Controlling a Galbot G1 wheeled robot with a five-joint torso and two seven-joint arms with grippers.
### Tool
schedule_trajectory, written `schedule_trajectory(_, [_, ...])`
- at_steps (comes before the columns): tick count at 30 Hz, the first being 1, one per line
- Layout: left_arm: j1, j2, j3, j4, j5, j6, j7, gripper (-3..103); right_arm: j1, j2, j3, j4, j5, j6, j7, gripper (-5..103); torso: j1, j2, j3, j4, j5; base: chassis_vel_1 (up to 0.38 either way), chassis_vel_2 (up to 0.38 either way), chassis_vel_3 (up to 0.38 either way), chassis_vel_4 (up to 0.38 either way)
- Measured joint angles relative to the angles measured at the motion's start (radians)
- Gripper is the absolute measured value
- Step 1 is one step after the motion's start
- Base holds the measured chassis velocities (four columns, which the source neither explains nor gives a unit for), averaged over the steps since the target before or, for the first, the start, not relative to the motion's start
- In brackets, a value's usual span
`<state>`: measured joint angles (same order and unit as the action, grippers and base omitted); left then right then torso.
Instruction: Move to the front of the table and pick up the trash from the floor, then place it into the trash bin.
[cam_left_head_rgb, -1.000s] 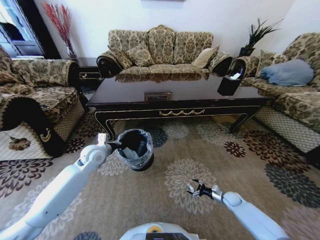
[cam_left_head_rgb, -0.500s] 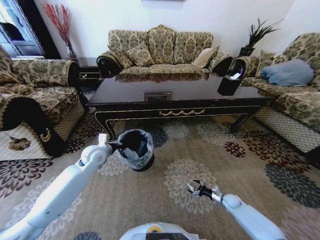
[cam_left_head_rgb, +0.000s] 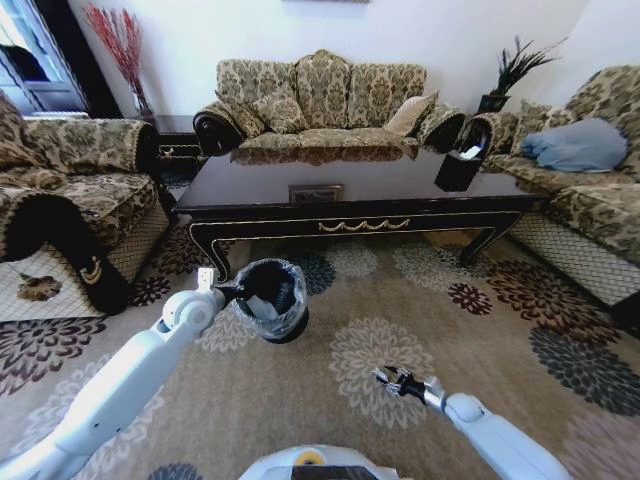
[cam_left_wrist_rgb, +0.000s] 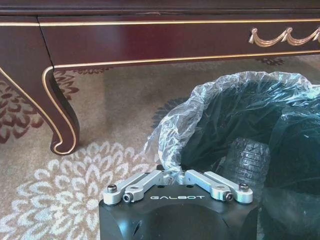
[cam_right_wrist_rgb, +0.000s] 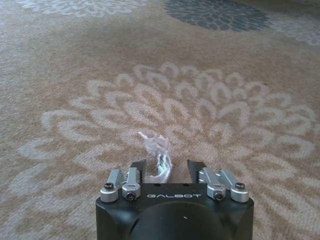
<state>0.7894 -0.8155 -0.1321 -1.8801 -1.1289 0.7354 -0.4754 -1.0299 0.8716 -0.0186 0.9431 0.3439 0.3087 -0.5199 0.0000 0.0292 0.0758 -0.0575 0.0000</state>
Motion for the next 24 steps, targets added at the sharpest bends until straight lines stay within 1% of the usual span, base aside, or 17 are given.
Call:
schedule_trajectory(2, [-0.001,-0.001,0.0,-0.001,0.0,0.0,0.0,2,-0.003,0.0,0.005,0.001,-0.004,0.004,-0.004,38,0.0,0.0,0.0,0.0,0.0,0.0,0.0,0.0,0.0])
schedule_trajectory(3, [-0.001,-0.001,0.0,-0.001,0.0,0.0,0.0,2,-0.003,0.0,0.005,0.001,-0.004,0.004,-0.004,38,0.0,0.0,0.0,0.0,0.0,0.0,0.0,0.0,0.0])
schedule_trajectory(6, [0.0,-0.002,0.0,-0.003,0.0,0.0,0.0,2,-0.006,-0.001,0.012,0.001,-0.007,0.01,-0.01,22,0.0,0.0,0.0,0.0,0.0,0.0,0.0,0.0,0.0])
schedule_trajectory(8, [0.001,-0.002,0.0,-0.003,0.0,0.0,0.0,2,-0.007,-0.001,0.014,0.001,-0.009,0.013,-0.012,22,0.0,0.0,0.0,0.0,0.0,0.0,0.0,0.0,0.0])
schedule_trajectory(11, [0.002,0.0,0.0,-0.003,0.001,0.0,0.0,2,-0.012,-0.001,0.022,0.001,-0.025,0.028,-0.019,6,0.0,0.0,0.0,0.0,0.0,0.0,0.0,0.0,0.0])
schedule_trajectory(12, [0.002,0.0,0.0,-0.003,0.001,0.0,0.0,2,-0.012,-0.001,0.022,0.001,-0.025,0.028,-0.019,6,0.0,0.0,0.0,0.0,0.0,0.0,0.0,0.0,0.0])
schedule_trajectory(13, [0.002,0.0,0.0,-0.004,0.001,0.0,0.0,2,-0.013,-0.001,0.025,0.001,-0.034,0.036,-0.025,2,0.0,0.0,0.0,0.0,0.0,0.0,0.0,0.0,0.0])
schedule_trajectory(16, [0.002,0.001,0.0,-0.004,0.001,0.0,0.0,2,-0.019,-0.001,0.035,0.005,-0.047,0.052,-0.036,1,0.0,0.0,0.0,-0.0001,0.0,0.0,0.0,0.0,0.0])
schedule_trajectory(24, [0.002,-0.002,0.0,-0.004,0.002,0.0,0.0,2,-0.018,-0.003,0.066,0.027,-0.042,0.077,-0.049,0,0.0,0.0,0.0,-0.0002,0.0,0.0,0.0,0.0,0.0])
